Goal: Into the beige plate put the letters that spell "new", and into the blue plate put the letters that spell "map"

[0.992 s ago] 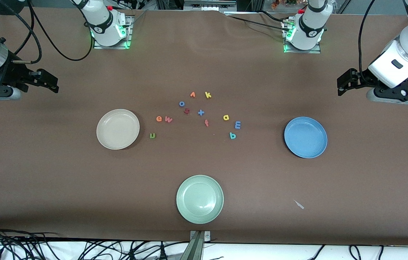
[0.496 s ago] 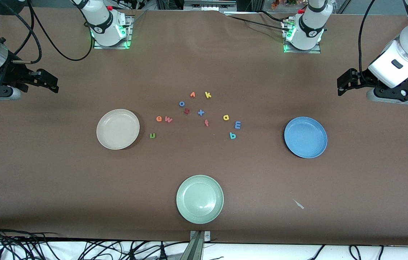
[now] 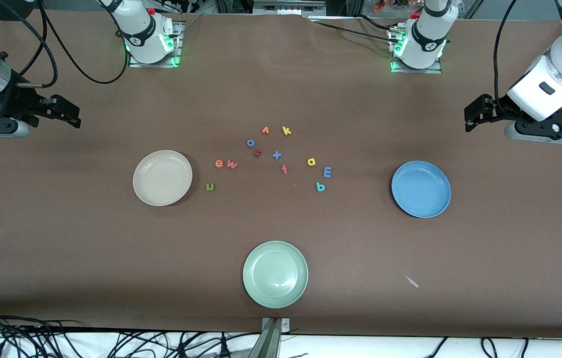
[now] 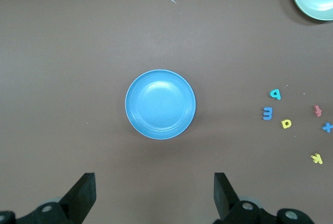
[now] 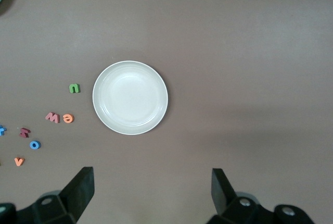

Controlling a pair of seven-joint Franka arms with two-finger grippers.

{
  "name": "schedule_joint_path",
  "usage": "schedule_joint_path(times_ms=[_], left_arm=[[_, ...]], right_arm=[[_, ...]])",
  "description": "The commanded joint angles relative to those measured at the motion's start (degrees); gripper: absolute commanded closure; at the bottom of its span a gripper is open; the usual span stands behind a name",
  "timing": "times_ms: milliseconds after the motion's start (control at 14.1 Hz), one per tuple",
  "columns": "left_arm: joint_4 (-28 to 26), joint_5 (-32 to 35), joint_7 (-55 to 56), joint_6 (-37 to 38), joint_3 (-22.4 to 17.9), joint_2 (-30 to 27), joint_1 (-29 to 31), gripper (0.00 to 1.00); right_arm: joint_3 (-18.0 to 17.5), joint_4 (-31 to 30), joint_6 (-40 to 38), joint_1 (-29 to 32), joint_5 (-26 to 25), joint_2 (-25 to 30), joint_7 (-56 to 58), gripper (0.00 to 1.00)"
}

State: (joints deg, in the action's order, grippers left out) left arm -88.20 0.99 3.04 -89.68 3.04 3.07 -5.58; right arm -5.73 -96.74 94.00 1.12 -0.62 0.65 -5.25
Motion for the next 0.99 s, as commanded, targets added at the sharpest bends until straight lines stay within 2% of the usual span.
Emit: schedule_joint_path(times_ms=[0,921], left_arm=[[1.8,-0.2,-1.3,1.3,-0.1,0.7,0.2,0.0],[1.7,-0.2,-1.1,1.1,-0.6,1.0,0.4,0.0]], right_arm=[[0.2,-1.9,1.0,-0.2,0.9,1.6,0.5,0.0],[0.2,-2.3,1.4,-0.3,0.9,1.6,0.5,0.0]])
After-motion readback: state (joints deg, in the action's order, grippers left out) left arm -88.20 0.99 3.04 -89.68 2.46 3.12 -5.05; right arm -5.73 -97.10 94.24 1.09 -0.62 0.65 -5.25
